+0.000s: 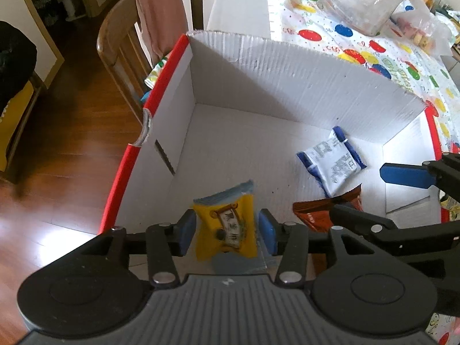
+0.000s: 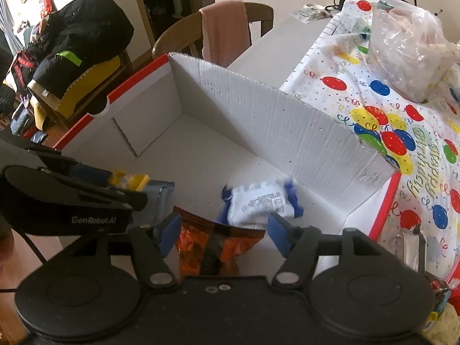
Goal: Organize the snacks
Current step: 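Carry white packet and yellow candy into the box and release both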
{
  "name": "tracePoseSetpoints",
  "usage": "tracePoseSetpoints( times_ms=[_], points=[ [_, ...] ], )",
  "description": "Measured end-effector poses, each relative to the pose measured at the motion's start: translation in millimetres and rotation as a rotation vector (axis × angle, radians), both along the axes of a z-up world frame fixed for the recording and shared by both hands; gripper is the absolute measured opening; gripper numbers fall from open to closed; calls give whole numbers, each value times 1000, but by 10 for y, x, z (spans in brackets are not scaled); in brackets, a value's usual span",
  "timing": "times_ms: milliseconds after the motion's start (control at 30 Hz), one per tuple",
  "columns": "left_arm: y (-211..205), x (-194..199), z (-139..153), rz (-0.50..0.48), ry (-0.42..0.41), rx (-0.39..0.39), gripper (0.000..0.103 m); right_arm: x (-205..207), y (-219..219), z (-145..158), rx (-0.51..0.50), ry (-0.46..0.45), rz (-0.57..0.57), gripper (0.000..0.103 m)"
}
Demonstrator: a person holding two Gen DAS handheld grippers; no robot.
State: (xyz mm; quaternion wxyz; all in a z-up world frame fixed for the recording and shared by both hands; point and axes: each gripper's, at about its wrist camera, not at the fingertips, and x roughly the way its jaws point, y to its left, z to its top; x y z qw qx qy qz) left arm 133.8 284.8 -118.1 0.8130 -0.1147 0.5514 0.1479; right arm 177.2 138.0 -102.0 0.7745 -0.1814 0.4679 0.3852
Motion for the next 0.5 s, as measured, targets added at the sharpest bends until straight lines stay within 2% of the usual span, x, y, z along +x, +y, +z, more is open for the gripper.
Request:
tracePoseSetpoints(
  times_ms=[133,300,500],
  points=[
    [-8,-83,125,3,-40,10,55,-8,-46,66,18,-5,-9,74],
    [-41,-181,269,5,-89,15,63,-51,-118,185,42,-18,-13,76],
    [-121,-305,435,4,-149,4,64,-135,-244,339,68,-37,-14,79]
  ],
)
